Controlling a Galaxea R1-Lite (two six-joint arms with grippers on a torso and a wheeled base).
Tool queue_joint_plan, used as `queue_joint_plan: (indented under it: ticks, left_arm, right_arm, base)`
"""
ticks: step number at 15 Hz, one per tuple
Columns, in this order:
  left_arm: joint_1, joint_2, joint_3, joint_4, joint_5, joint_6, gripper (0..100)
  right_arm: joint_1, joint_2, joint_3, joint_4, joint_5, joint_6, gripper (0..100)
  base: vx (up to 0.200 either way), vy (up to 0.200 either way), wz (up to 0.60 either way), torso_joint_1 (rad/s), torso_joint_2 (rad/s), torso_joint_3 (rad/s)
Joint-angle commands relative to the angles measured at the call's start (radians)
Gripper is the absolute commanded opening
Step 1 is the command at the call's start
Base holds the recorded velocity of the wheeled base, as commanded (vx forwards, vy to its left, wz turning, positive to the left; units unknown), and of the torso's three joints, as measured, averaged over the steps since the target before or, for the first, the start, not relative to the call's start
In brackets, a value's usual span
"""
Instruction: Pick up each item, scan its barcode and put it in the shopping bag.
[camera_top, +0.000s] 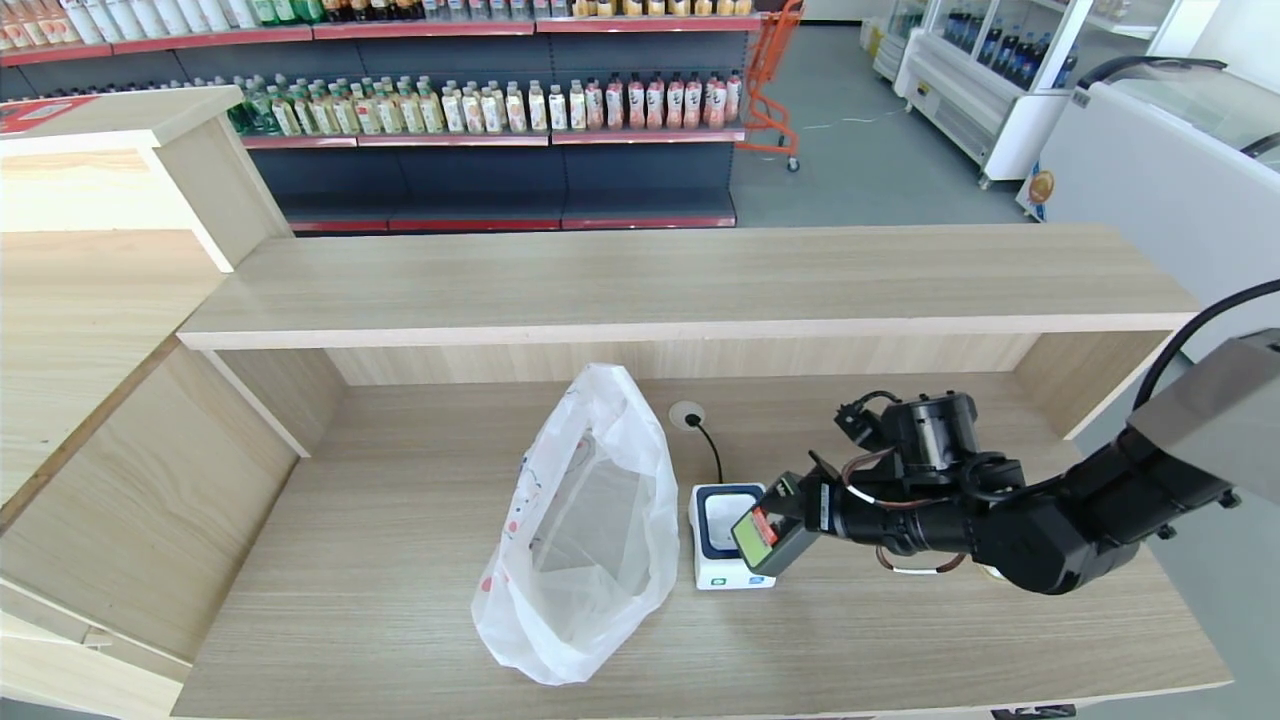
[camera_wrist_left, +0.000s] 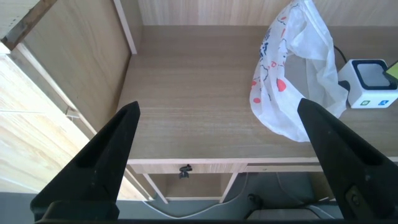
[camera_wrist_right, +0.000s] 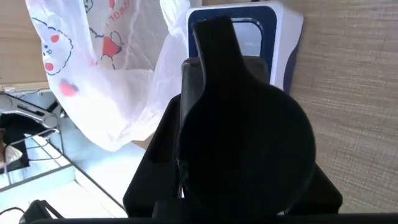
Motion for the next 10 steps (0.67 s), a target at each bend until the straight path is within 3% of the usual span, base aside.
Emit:
queue_joint_plan:
  ticks: [1,10]
  left_arm:
    - [0.0,0.0,0.0,0.0,0.0,0.0,100]
    - [0.0,0.0,0.0,0.0,0.0,0.0,100]
  right_arm:
    - [0.014,0.037,-0.053,-0.002,0.001,0.003,0]
    - [0.055,0.147,-0.161,-0.023,-0.007,-0.021,0]
  base:
    - [0.0,0.0,0.0,0.0,0.0,0.0]
    - [0.0,0.0,0.0,0.0,0.0,0.0]
